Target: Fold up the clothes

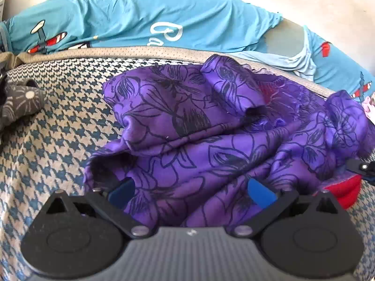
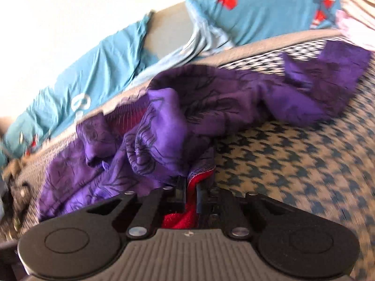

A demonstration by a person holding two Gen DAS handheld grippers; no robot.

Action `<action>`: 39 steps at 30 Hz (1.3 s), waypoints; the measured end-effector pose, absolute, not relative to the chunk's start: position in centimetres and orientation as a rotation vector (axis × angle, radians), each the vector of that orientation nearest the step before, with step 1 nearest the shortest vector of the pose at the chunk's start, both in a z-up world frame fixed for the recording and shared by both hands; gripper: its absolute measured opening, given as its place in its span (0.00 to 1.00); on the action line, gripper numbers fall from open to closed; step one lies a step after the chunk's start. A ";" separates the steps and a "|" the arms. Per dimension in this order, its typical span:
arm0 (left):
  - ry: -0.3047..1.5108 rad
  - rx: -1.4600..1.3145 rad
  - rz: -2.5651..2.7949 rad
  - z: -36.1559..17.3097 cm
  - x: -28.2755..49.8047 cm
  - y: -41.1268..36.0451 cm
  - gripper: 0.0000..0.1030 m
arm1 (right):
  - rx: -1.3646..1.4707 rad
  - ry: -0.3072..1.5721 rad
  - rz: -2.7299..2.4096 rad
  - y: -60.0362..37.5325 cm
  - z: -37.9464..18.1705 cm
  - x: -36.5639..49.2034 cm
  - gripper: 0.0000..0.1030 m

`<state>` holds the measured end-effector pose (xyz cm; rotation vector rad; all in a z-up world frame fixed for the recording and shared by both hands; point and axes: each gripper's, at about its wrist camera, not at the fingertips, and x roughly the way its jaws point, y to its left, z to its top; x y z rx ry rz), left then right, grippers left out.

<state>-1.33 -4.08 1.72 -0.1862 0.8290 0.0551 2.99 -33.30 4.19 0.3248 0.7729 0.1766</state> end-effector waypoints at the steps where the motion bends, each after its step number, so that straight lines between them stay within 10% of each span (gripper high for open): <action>1: 0.821 -0.177 0.050 1.9 -1.7 -4.1 1.00 | 0.334 0.750 0.157 -33.5 4.5 2.0 0.09; 39: 0.835 -0.205 0.057 1.7 -12.6 -1.0 1.00 | 0.372 0.571 -0.033 -39.8 6.8 -18.1 0.14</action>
